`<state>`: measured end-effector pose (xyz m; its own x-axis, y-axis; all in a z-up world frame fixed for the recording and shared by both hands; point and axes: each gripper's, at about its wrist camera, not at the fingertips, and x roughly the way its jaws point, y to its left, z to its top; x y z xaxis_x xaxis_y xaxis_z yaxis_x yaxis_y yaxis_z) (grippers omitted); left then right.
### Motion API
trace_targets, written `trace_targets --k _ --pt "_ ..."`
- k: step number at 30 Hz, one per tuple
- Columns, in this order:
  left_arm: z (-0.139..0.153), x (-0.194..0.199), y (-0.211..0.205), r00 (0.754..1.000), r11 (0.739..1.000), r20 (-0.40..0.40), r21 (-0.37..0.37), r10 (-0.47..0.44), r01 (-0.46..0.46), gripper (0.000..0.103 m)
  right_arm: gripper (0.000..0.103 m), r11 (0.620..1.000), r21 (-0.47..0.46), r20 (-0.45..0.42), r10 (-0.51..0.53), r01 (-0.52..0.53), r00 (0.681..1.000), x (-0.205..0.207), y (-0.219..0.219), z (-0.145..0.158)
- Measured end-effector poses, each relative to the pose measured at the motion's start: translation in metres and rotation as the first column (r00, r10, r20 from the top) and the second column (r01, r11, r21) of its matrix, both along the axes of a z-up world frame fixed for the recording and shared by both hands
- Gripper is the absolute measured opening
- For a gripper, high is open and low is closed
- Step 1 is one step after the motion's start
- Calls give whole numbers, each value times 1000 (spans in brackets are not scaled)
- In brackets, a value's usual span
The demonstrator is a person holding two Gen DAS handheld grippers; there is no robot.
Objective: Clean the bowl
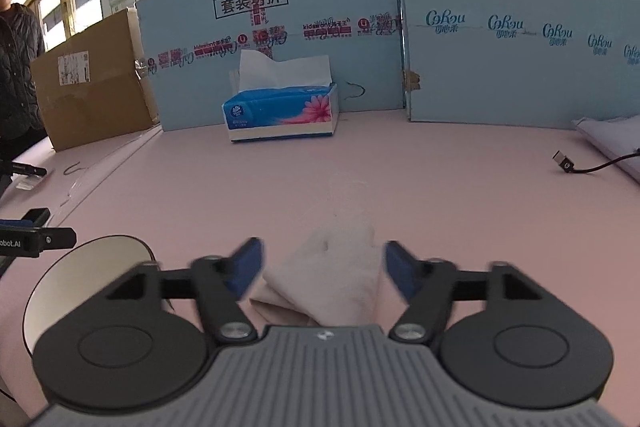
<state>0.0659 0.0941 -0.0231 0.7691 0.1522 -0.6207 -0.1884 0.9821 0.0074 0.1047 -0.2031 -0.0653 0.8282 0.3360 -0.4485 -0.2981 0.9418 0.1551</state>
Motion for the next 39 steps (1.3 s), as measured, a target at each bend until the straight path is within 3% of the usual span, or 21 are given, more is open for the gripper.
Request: trace_targets --k 5,11,22,26,39 --pt "0 -1 0 1000 1000 2 0 5 -5 103 103 997 50 72 -62 58 996 -17 -14 13" --pt "5 -4 -1 1000 1000 7 12 4 -4 103 103 995 46 85 -96 92 992 -23 -25 17" --pt "10 -6 0 998 998 1 11 66 -66 103 103 993 31 49 -112 110 993 -21 -26 13" --pt "11 -7 -4 997 996 -2 48 72 -72 103 103 993 40 38 -112 110 993 -19 -26 12" --pt "16 -9 -5 997 998 31 12 66 -67 103 103 995 1 37 -103 103 994 -17 -21 8"
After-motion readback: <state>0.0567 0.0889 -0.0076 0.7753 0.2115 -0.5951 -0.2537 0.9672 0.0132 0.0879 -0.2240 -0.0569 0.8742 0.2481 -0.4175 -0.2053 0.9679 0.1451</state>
